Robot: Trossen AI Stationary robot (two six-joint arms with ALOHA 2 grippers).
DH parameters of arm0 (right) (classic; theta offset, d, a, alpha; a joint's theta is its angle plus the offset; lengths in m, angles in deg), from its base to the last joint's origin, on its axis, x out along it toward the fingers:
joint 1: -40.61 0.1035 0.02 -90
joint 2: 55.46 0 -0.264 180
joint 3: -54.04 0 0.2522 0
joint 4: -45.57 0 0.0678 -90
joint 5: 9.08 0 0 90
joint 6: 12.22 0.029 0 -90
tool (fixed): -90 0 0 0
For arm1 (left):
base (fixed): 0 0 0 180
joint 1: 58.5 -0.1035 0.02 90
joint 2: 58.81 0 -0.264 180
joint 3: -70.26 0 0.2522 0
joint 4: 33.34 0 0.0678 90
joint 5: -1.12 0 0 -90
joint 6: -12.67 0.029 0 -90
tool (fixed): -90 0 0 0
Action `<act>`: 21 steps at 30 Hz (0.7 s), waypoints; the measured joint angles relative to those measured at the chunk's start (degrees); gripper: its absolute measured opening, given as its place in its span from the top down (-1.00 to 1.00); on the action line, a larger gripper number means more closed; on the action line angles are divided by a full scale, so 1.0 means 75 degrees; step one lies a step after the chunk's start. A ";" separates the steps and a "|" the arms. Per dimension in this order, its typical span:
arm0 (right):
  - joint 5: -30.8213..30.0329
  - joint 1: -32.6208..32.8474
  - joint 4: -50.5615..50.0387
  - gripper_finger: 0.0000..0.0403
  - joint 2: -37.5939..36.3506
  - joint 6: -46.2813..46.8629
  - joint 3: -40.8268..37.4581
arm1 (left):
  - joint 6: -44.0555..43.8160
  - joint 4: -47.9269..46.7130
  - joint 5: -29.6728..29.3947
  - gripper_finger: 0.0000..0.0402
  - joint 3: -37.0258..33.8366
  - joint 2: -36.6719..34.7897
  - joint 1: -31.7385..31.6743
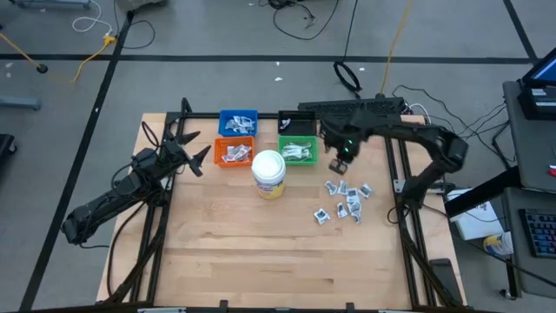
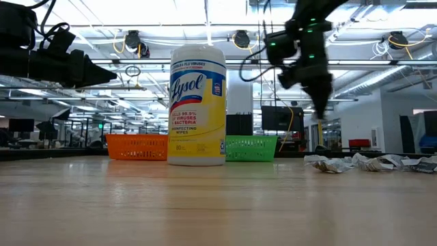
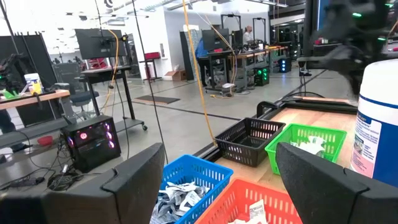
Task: Pick & Place First Aid Supplies
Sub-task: Put the black towelette pack into the black bin
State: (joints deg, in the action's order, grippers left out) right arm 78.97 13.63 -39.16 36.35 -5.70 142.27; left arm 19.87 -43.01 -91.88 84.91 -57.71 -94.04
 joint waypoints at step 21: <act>-0.0138 -0.1205 0.0913 1.00 0.4363 -0.3024 0.5773 | 0.0000 0.0000 0.0001 -0.54 -0.0003 0.0002 0.0002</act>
State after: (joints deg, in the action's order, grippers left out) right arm 77.93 4.59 -32.31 69.07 -28.39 185.57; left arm 19.87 -43.01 -91.87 84.89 -57.69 -94.03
